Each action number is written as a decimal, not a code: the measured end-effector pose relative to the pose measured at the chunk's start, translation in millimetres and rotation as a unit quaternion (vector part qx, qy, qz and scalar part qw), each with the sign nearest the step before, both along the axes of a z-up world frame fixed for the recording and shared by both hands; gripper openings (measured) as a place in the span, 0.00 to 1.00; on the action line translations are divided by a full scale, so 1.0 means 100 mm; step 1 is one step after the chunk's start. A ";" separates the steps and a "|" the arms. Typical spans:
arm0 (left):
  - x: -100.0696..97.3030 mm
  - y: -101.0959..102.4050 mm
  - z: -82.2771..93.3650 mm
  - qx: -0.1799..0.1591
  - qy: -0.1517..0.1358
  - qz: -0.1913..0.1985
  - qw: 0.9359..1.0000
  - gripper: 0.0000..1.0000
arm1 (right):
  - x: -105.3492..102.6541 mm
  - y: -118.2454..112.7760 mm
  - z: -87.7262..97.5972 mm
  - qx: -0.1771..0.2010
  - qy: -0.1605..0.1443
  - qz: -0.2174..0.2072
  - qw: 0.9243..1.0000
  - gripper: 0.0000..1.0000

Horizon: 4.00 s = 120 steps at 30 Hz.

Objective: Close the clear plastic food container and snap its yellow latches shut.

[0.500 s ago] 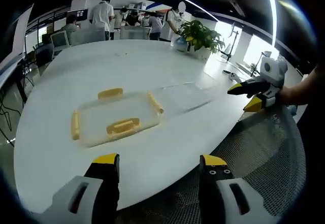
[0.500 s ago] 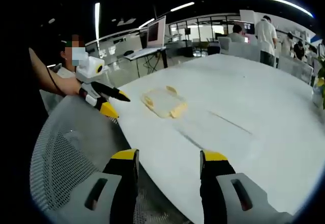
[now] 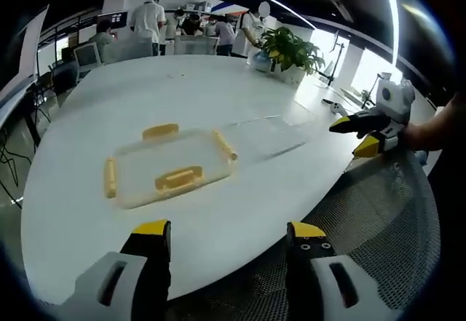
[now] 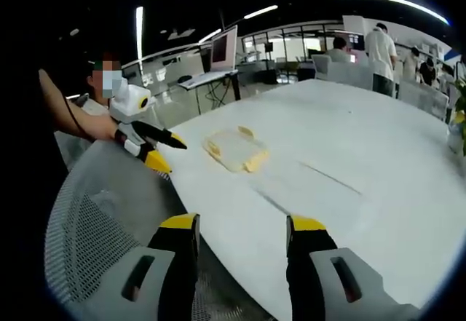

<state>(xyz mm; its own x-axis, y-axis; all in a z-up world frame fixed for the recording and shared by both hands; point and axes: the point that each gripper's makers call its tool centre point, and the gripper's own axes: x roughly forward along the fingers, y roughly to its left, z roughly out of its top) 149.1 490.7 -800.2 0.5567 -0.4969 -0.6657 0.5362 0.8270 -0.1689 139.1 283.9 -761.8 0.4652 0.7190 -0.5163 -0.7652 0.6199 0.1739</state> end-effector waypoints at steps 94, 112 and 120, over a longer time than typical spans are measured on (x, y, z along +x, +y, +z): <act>0.25 0.26 0.14 0.009 -0.001 -0.093 0.996 0.61 | 0.30 0.76 0.37 0.007 -0.036 0.034 0.999 0.48; 0.41 0.50 0.04 0.019 0.013 -0.114 0.993 0.59 | 0.41 0.94 0.22 -0.035 -0.036 0.043 0.998 0.48; 0.48 0.54 0.00 0.028 0.019 -0.133 0.991 0.61 | 0.48 1.00 0.15 -0.053 -0.033 0.046 0.997 0.47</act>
